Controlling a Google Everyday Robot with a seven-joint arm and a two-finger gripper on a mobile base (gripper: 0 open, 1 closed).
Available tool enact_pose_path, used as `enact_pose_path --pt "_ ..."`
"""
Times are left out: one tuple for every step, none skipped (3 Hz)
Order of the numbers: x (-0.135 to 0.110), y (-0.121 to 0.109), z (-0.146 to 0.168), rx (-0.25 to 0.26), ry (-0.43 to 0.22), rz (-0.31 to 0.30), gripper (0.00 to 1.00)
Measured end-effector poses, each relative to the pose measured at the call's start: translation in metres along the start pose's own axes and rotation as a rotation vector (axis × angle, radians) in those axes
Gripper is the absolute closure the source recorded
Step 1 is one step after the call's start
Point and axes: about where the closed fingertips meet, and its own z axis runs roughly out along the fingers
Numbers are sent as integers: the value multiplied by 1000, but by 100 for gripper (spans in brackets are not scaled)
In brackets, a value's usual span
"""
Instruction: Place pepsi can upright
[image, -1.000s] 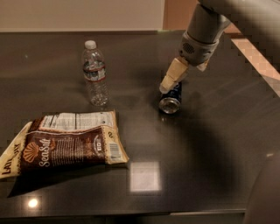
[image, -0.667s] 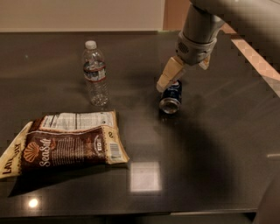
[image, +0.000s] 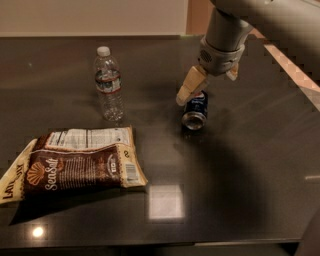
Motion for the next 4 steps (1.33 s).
enact_pose_path --pt "-3 3 2 46 12 72 0" --pt "-6 1 6 48 22 198 0" --pt "-10 -3 11 14 19 317 0" --pt "-13 1 22 -11 23 413 0"
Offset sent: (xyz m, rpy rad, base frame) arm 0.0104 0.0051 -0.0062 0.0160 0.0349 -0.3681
